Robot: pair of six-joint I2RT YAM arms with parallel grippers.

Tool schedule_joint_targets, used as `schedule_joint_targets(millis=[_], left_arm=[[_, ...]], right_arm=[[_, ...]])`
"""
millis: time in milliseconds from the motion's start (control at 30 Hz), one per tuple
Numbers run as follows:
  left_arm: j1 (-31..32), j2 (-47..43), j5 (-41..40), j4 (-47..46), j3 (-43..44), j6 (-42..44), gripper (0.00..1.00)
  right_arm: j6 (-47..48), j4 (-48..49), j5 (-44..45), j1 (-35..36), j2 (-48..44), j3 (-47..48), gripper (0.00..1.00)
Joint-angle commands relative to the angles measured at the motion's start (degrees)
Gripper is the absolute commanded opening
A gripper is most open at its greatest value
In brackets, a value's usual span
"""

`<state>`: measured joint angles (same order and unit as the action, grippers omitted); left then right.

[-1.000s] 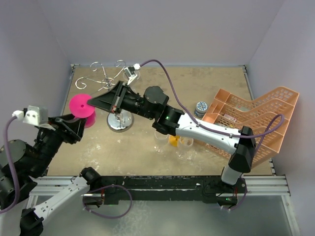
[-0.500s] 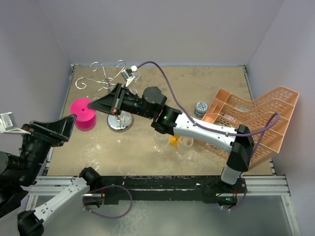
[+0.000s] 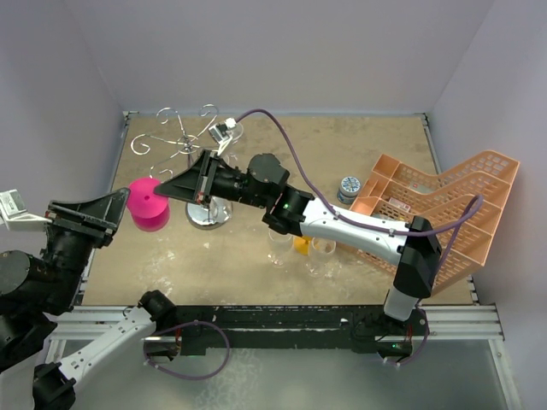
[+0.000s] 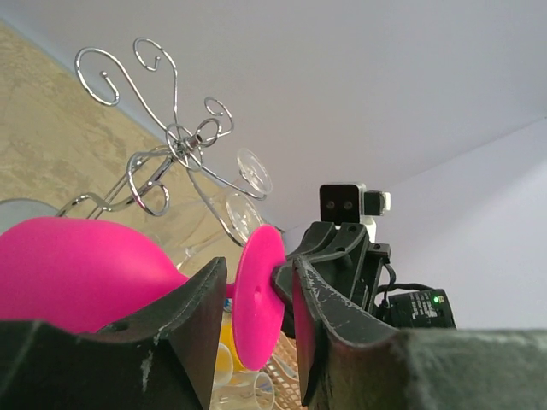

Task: Place the wine glass upside down on the wine glass rack

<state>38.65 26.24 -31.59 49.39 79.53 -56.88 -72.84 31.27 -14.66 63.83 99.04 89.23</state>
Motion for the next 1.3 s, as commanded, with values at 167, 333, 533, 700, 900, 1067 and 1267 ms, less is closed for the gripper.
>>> schedule_joint_targets(millis=[167, 333, 533, 700, 900, 1067, 1267], left_arm=[[0.0, 2.0, 0.3, -3.0, -2.1, -2.0, 0.28], [0.0, 2.4, -0.6, -3.6, -3.3, -2.3, 0.13], [0.0, 2.2, 0.1, -5.7, -4.4, -1.5, 0.00], [0.0, 2.3, -7.5, -1.6, -3.1, -1.9, 0.00], [0.0, 3.4, -20.0, 3.6, 0.7, 1.0, 0.00], [0.1, 5.0, -24.9, 1.2, 1.3, 4.7, 0.00], [0.2, 7.4, -23.9, -4.7, -5.2, 2.0, 0.00]], right_arm=[[1.6, 5.9, -3.0, 0.0, -1.5, 0.9, 0.00], [2.3, 5.7, -3.6, 0.0, -1.1, 1.6, 0.00], [2.9, 5.7, -3.7, 0.0, -1.4, 1.6, 0.03], [3.9, 5.7, -0.8, 0.1, -4.1, -1.6, 0.45], [5.2, 6.5, 1.5, 0.1, -8.3, -6.4, 0.60], [8.1, 8.7, 3.1, 0.1, -11.8, -10.6, 0.62], [15.6, 12.1, 4.3, 0.1, -17.1, -15.8, 0.62]])
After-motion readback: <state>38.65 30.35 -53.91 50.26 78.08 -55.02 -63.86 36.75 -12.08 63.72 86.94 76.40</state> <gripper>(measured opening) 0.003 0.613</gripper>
